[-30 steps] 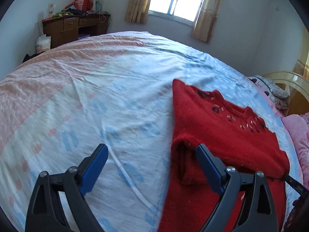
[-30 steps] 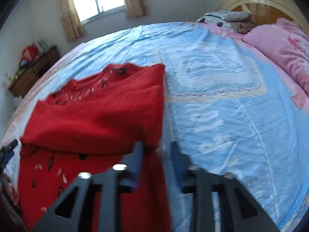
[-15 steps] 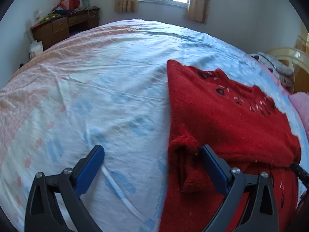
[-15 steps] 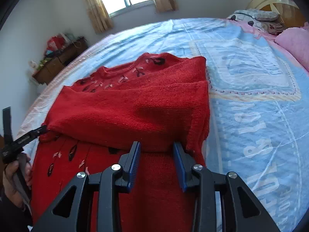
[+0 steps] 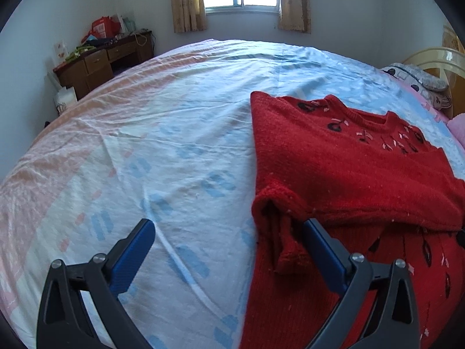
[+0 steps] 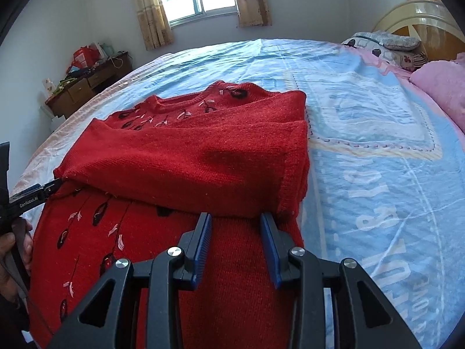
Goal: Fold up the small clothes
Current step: 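Fold the gripped side edge inward over the body and open the right tool, then move both open tools toward the sweater hem, then close the left tool on the sweater hem, then lift the hem with the left tool and fold it over toward the collar, then open the left tool to release the folded hem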
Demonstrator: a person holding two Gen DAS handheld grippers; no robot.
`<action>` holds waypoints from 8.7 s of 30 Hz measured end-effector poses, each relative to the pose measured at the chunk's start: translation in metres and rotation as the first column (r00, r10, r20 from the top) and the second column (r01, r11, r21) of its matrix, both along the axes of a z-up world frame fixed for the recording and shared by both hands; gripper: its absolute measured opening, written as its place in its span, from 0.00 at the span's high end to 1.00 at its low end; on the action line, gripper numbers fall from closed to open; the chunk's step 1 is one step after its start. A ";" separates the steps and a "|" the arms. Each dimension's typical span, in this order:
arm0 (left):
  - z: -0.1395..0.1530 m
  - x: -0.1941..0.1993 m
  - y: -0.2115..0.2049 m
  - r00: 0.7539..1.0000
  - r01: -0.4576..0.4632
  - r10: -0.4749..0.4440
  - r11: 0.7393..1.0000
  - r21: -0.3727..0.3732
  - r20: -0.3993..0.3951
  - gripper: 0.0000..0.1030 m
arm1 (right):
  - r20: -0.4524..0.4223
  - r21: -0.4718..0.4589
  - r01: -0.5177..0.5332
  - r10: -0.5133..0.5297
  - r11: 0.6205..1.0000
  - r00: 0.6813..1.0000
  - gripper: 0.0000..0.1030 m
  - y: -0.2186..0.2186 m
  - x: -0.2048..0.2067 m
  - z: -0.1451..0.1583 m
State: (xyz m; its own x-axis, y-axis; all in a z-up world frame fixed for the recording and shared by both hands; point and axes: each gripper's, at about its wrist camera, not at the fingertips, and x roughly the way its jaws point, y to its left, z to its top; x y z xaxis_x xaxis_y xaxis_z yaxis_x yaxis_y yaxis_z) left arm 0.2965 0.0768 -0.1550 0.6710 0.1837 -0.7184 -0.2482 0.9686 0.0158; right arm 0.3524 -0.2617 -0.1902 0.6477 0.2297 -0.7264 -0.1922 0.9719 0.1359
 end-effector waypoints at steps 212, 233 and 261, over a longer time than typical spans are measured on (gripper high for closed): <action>0.137 0.006 0.024 0.915 0.358 -0.259 0.875 -0.326 0.309 0.92 | 0.303 0.174 0.120 -0.169 0.977 0.938 0.94 -0.037 -0.013 0.187; 0.046 0.126 0.020 0.963 0.268 -0.256 0.895 -0.357 0.082 0.92 | 0.092 0.039 0.203 -0.206 0.978 0.974 0.94 -0.030 0.146 0.085; 0.007 0.098 0.023 0.996 0.080 -0.085 0.989 -0.126 -0.035 0.30 | -0.087 -0.043 0.030 -0.034 0.999 0.996 0.40 0.012 0.146 0.042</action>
State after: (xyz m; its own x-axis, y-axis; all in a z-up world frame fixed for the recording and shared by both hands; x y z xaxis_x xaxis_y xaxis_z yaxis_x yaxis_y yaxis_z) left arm 0.3941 0.1000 -0.1479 0.6503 0.0367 -0.7588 -0.1688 0.9808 -0.0972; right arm 0.4979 -0.2498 -0.1485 0.5877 0.1784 -0.7892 -0.1499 0.9825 0.1106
